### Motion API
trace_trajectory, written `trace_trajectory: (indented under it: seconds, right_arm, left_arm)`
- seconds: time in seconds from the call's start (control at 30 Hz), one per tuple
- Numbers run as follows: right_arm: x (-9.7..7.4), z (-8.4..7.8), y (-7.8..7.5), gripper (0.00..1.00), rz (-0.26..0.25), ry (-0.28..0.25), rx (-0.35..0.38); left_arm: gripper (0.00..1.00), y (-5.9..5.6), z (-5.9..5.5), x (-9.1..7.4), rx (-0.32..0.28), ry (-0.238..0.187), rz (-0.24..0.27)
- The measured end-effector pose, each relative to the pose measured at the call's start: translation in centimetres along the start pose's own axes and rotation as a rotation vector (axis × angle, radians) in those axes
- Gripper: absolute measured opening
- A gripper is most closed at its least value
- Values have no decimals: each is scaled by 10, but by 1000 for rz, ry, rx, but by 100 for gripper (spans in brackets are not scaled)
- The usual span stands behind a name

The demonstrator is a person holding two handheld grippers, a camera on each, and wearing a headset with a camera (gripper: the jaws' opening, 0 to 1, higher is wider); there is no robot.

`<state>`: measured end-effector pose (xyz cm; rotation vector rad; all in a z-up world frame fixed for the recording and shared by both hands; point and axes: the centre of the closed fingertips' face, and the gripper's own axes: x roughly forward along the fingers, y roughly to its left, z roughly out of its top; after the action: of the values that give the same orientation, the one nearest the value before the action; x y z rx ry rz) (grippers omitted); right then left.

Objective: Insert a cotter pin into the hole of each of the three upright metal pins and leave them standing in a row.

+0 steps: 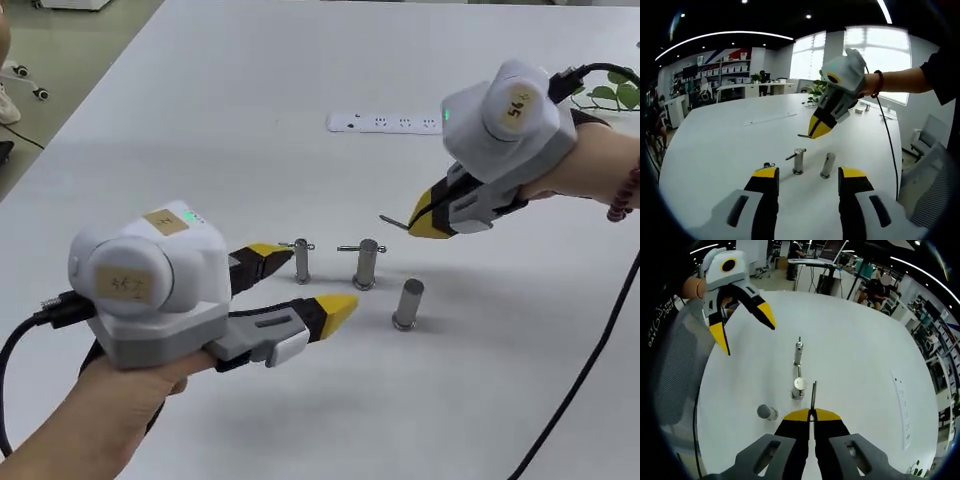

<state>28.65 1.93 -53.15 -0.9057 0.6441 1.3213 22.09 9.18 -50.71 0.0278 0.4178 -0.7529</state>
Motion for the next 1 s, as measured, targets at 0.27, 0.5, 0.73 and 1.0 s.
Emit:
trace_trajectory:
  seconds: [0.27, 0.5, 0.73, 1.0]
  right_arm:
    - [-10, 20, 26, 0, 22, -58, -74]
    - [-15, 35, 48, 0, 33, -109, -145]
    - [-11, 39, 59, 0, 58, -138, -171]
    - [-11, 47, 71, 0, 78, -173, -214]
  left_arm:
    - [34, -11, 1, 1, -16, 13, -30]
    - [29, -19, 7, 3, -61, 0, -57]
    - [19, -22, 9, 4, -104, -7, -57]
    - [15, -32, 8, 6, -136, -4, -83]
